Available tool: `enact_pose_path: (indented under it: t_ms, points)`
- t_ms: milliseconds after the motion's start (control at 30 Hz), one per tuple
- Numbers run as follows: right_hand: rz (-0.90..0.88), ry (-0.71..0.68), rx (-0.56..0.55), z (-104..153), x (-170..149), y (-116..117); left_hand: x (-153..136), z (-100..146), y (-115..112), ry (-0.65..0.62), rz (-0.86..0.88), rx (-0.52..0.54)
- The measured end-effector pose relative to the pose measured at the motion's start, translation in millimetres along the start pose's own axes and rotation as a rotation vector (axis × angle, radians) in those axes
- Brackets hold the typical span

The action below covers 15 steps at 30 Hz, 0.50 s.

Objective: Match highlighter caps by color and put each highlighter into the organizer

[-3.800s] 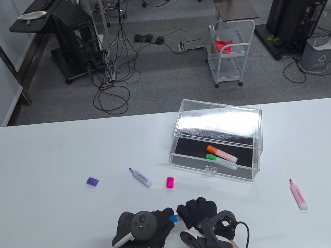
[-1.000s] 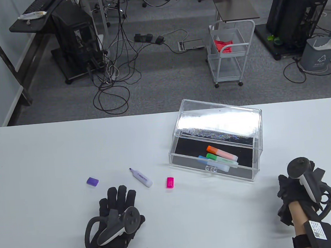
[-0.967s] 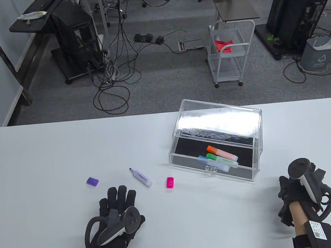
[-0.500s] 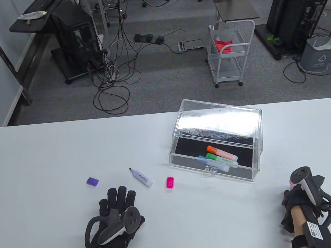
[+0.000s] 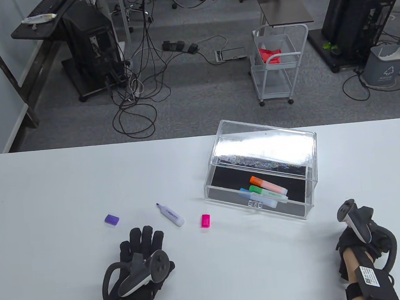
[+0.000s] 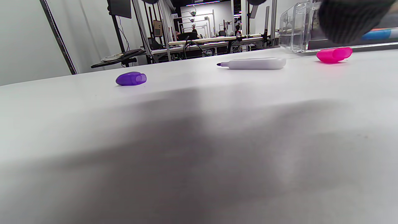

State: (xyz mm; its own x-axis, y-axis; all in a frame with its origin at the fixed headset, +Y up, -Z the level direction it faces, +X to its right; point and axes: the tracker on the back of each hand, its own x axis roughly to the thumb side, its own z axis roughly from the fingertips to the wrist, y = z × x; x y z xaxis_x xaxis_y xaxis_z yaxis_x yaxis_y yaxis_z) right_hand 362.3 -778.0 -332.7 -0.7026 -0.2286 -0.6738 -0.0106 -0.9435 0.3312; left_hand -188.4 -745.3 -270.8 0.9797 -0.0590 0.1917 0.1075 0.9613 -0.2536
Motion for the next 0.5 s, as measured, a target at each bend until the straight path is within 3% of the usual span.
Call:
enact_pose_path:
  t_ms: [500]
  points:
    - [-0.062,-0.003,0.001,3.6,-6.6,-5.3,-2.1,-0.3,-2.3,0.006,0.015,-0.011]
